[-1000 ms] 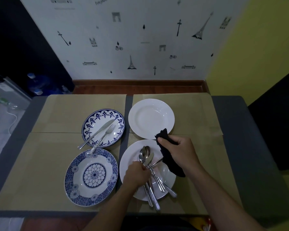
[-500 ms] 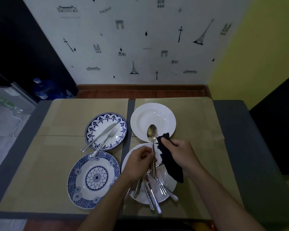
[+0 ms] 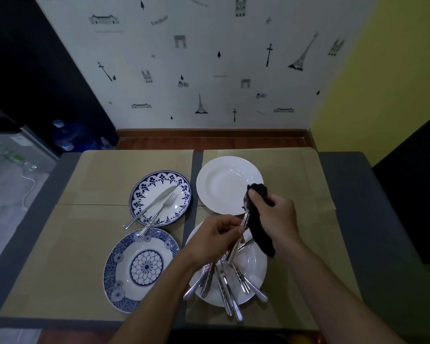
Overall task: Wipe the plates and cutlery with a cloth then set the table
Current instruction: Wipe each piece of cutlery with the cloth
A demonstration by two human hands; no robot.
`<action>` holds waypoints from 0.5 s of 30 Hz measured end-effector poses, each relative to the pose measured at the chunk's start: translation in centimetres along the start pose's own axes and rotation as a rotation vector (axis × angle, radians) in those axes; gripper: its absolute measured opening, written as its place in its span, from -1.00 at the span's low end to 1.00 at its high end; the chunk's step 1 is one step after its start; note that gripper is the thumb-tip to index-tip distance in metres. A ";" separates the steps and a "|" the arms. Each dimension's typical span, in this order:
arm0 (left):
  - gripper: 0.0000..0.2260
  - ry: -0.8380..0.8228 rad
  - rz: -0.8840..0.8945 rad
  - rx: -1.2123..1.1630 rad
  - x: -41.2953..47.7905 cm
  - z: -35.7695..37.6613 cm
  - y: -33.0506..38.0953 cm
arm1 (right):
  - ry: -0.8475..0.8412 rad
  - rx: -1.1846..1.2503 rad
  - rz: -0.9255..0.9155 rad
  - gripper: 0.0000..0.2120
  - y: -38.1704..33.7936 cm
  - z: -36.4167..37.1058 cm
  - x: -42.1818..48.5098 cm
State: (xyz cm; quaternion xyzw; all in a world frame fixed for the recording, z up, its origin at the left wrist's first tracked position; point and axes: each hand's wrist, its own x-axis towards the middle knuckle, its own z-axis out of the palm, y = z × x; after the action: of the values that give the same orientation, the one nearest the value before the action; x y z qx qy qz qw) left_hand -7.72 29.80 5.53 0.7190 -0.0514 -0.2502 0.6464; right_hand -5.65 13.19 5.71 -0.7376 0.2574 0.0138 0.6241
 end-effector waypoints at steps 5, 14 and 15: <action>-0.90 -0.005 -0.015 -0.001 0.1 -0.4 0.0 | -0.134 0.130 0.047 -0.83 -1.0 -0.2 0.3; -0.88 -0.013 -0.013 0.007 0.2 -1.2 -0.2 | -0.175 0.084 0.084 -0.84 -0.4 0.6 0.6; -0.87 -0.013 -0.014 0.006 0.1 -1.3 -0.3 | -0.208 0.102 0.105 -0.83 -0.5 0.6 0.7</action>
State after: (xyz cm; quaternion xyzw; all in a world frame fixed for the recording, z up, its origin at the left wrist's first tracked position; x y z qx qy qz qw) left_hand -7.14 30.98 5.28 0.7195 -0.0516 -0.2592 0.6422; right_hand -4.69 13.54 5.83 -0.6850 0.2299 0.1100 0.6825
